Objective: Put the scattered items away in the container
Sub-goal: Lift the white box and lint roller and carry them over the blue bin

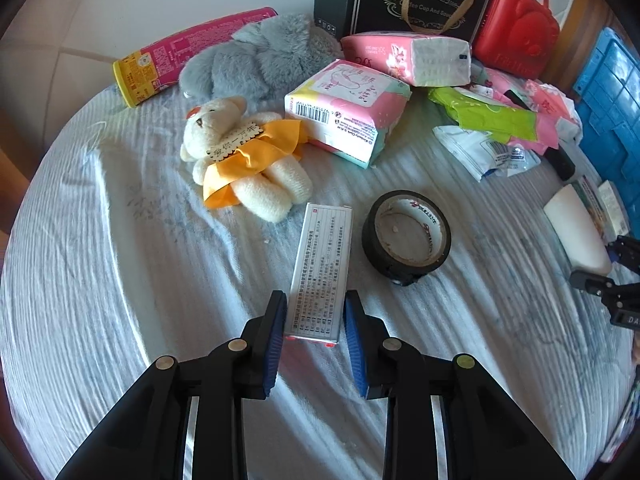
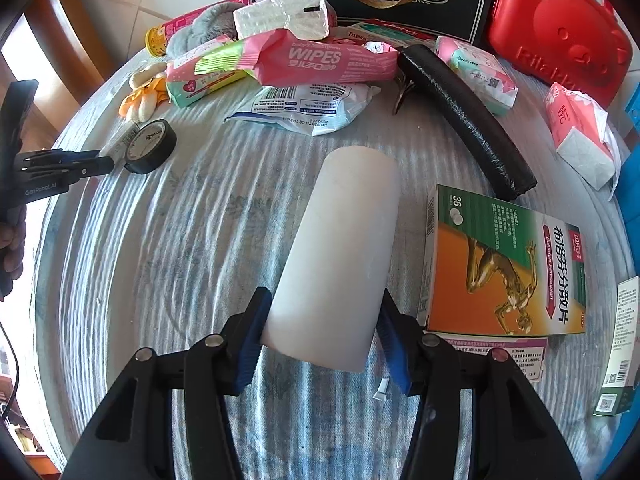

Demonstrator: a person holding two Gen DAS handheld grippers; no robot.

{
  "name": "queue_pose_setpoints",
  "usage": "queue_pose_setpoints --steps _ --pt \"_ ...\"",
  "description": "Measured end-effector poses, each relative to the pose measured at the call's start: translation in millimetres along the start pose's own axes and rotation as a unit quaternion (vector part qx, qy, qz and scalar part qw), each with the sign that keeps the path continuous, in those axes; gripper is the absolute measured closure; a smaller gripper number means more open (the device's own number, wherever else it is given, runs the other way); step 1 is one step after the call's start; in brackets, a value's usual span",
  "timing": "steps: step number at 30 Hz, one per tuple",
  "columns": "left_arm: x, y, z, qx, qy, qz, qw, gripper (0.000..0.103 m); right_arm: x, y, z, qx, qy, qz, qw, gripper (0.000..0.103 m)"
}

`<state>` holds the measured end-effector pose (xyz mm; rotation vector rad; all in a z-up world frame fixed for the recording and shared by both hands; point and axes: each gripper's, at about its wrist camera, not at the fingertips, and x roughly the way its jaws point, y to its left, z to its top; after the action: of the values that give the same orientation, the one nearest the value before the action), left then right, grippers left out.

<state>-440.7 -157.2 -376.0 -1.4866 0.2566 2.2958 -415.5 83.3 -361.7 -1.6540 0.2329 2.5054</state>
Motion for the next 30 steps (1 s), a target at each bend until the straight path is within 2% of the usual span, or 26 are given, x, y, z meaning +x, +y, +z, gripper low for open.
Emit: queue_pose_setpoints --steps 9,19,30 --pt "-38.8 -16.1 -7.3 -0.017 -0.014 0.012 0.9997 0.075 -26.8 4.4 -6.7 -0.017 -0.015 0.013 1.000 0.054" --pt "-113.3 -52.1 -18.4 -0.054 -0.040 0.060 0.9960 0.075 -85.4 2.1 -5.5 -0.053 -0.043 0.031 0.997 0.059" --pt "-175.5 -96.1 -40.4 -0.099 -0.061 0.073 0.9905 0.075 -150.9 -22.0 -16.9 -0.070 -0.064 0.054 0.994 0.059"
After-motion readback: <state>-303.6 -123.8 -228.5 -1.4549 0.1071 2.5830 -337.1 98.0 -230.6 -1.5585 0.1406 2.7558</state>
